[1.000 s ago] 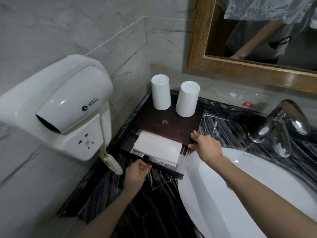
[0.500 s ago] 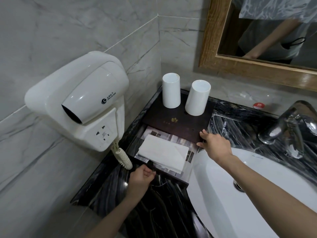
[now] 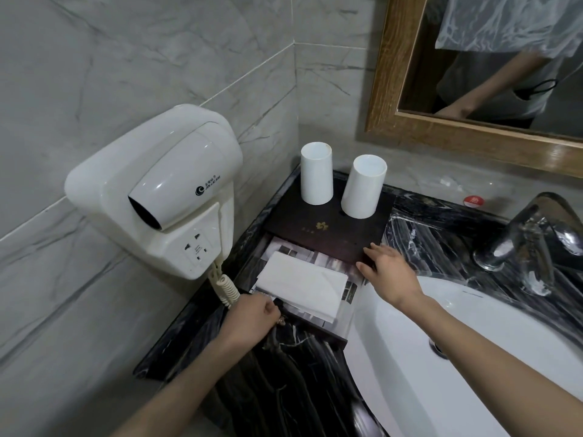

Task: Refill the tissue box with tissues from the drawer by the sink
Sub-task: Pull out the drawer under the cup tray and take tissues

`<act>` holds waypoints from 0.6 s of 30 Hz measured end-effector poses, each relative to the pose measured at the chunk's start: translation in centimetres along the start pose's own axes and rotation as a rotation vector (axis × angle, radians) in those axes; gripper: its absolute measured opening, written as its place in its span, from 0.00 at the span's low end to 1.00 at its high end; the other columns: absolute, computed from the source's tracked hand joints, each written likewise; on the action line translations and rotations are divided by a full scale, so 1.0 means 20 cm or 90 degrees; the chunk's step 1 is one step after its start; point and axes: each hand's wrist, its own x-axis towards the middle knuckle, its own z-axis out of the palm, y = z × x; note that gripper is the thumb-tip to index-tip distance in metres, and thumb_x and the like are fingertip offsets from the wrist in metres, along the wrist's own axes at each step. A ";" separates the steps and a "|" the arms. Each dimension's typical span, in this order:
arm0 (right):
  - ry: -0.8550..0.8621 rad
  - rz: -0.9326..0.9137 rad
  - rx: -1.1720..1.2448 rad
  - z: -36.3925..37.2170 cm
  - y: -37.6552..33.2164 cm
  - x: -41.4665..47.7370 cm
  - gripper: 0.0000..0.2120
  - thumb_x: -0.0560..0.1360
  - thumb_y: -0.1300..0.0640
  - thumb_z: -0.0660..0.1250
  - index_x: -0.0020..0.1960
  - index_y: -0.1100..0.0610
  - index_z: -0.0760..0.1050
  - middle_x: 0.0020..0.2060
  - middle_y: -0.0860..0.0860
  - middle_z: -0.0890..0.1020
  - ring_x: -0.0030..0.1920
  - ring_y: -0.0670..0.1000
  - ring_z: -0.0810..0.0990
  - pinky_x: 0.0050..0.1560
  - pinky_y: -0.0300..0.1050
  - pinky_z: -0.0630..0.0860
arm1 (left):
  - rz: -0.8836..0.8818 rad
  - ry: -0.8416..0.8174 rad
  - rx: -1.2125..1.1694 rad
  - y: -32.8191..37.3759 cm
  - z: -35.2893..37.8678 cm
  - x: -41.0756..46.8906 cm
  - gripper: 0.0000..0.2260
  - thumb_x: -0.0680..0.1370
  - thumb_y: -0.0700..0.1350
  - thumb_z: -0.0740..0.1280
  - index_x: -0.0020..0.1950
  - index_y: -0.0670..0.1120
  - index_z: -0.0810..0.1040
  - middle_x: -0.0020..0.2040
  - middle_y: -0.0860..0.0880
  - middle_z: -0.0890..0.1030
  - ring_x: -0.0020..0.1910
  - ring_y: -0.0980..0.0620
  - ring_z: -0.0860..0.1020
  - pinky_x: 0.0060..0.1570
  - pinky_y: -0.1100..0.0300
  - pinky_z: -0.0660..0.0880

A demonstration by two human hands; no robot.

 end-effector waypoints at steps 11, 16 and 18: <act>-0.027 -0.075 0.109 0.04 -0.20 -0.02 0.17 0.77 0.49 0.63 0.62 0.55 0.76 0.57 0.54 0.81 0.57 0.57 0.79 0.57 0.51 0.75 | 0.037 0.107 -0.085 0.11 -0.09 0.22 0.16 0.77 0.46 0.66 0.62 0.41 0.74 0.58 0.45 0.74 0.57 0.47 0.75 0.55 0.59 0.69; -0.133 -0.046 0.099 0.12 -0.22 -0.01 0.24 0.77 0.45 0.62 0.69 0.55 0.68 0.64 0.55 0.76 0.65 0.57 0.73 0.62 0.48 0.70 | -0.046 -0.001 -0.051 0.10 -0.05 0.32 0.27 0.77 0.51 0.66 0.70 0.38 0.66 0.66 0.38 0.70 0.65 0.41 0.70 0.63 0.55 0.67; -0.136 -0.037 0.101 0.14 -0.23 0.00 0.26 0.77 0.45 0.62 0.70 0.56 0.66 0.66 0.55 0.74 0.66 0.57 0.71 0.64 0.48 0.69 | -0.069 -0.021 -0.065 0.07 -0.03 0.36 0.27 0.76 0.52 0.66 0.69 0.38 0.66 0.65 0.37 0.72 0.65 0.41 0.72 0.62 0.55 0.69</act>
